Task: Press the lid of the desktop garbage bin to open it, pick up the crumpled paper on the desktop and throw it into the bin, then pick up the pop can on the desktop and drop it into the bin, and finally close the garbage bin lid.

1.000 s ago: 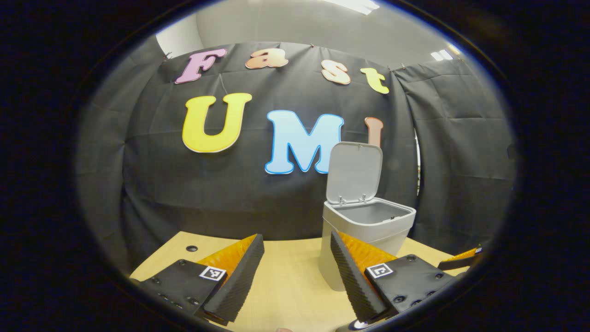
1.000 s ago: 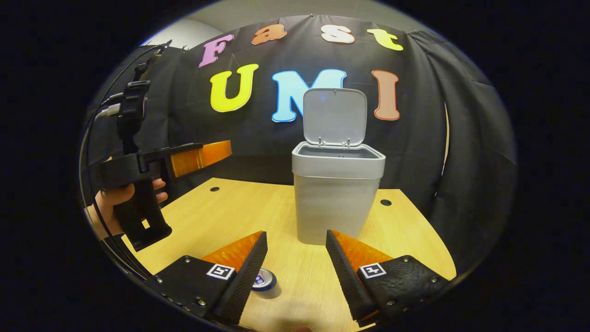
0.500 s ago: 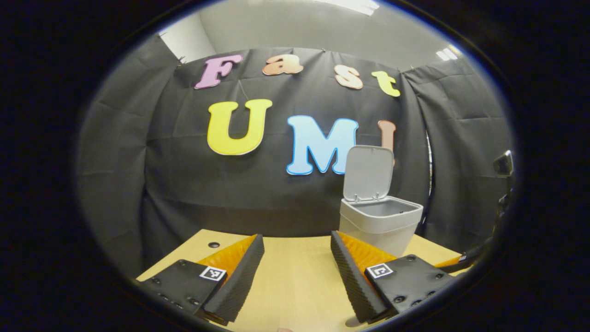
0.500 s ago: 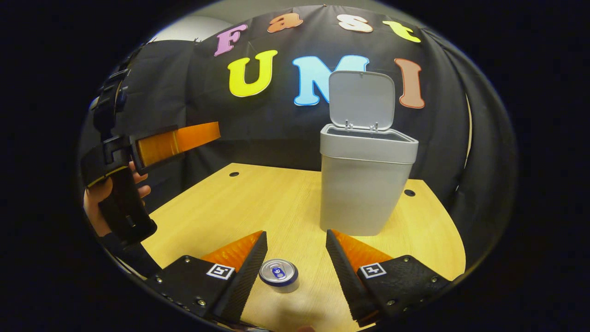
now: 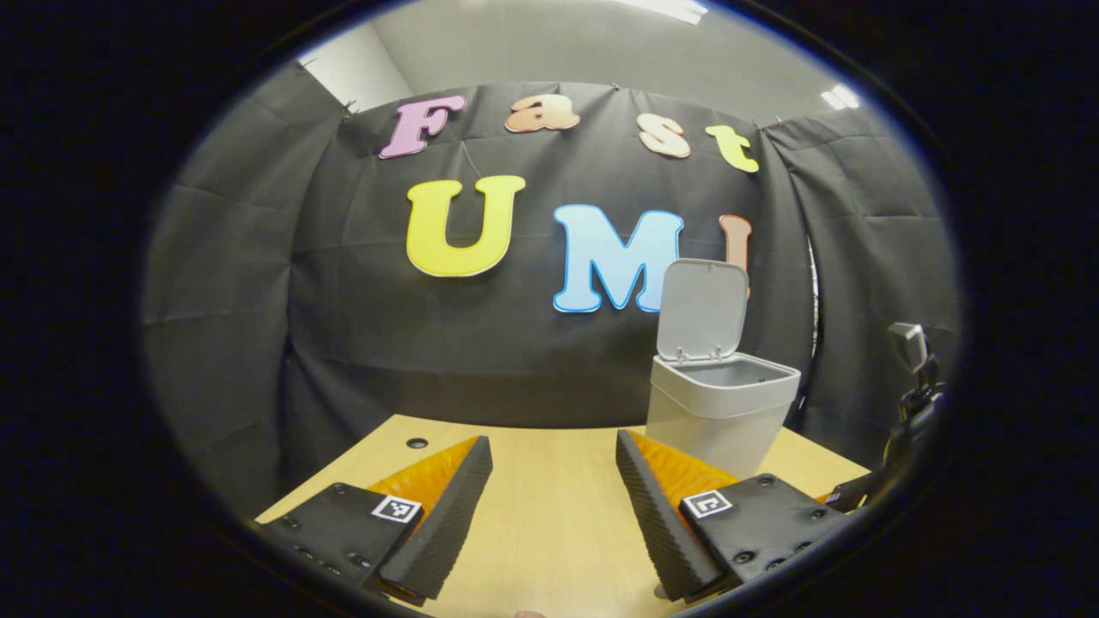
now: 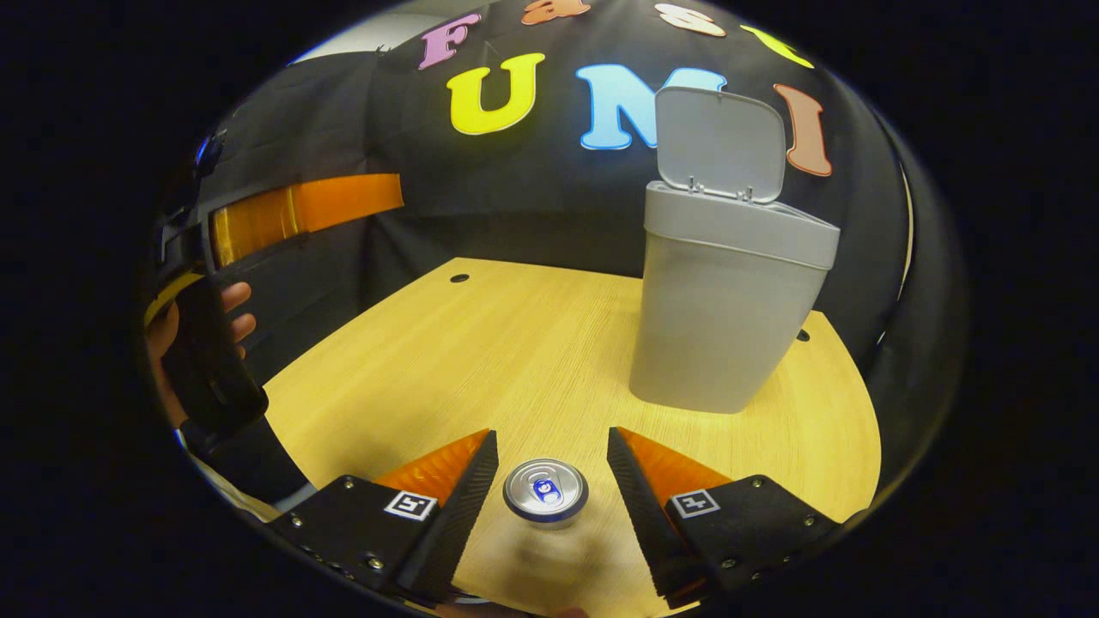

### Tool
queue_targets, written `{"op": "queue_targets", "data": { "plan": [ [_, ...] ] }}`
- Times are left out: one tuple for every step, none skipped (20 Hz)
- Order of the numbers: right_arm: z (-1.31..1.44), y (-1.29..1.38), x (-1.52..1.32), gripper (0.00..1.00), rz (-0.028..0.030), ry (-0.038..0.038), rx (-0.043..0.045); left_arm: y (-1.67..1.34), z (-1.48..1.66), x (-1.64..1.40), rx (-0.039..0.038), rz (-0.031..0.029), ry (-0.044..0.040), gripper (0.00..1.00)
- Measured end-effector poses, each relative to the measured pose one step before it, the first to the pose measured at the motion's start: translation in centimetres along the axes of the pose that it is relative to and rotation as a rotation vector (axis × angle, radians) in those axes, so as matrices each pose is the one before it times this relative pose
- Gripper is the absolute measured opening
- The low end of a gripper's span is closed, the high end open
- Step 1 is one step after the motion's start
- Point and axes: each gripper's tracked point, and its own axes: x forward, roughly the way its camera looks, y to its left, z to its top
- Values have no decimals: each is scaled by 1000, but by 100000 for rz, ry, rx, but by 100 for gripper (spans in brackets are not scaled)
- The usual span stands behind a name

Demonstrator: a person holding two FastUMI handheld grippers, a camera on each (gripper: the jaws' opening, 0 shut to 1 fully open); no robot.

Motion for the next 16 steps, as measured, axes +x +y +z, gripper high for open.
{"op": "queue_targets", "data": {
  "plan": [
    [-255, 10, 298, 84, -9, 2051, -572, -124, -85, 59, -118, -224, 268, 96],
    [-416, -57, 302, 83, -841, 2052, -533, 93, -75, -9, 12, -29, 183, 96],
    [-493, -150, 258, 84, -624, 2461, -370, -2, -56, 79, -57, -51, 256, 96],
    [-757, 133, 59, 84, 115, 2349, 87, 47, -76, 68, -66, -36, 363, 97],
    [-428, 54, 300, 84, 288, 2483, 528, 69, -89, 72, -13, 136, 329, 97],
    [-495, 53, 499, 83, 376, 2495, 400, 41, -62, 24, -96, 60, 283, 97],
    [-346, -55, 324, 84, -43, 2205, 152, 72, -34, 52, -123, 81, 265, 96],
    [-499, 98, 185, 84, 555, 1960, 283, 174, -77, 12, 51, 237, 257, 97],
    [-255, 189, 195, 84, 816, 1463, 514, 122, -14, 19, -13, 369, 85, 97],
    [-191, 124, 216, 84, 576, 956, 448, 52, -99, 24, -77, 303, 116, 97],
    [-91, -32, 224, 84, 177, 1002, 248, 27, -177, -141, -134, 308, 381, 95],
    [-278, 14, 122, 81, 88, 1288, 61, 41, -229, -62, -277, 217, 533, 97],
    [-44, -28, 168, 86, 50, 809, 82, -57, -86, -92, -389, -39, 333, 97],
    [-163, 49, 107, 86, 62, 689, 96, -148, -133, -35, -235, -129, 425, 96],
    [-128, 2, 159, 87, 36, 670, 121, -29, -138, 20, 42, -68, 383, 96],
    [-279, 46, 129, 86, 179, 928, 132, -17, -52, -48, 215, 49, 110, 96]
  ]
}}
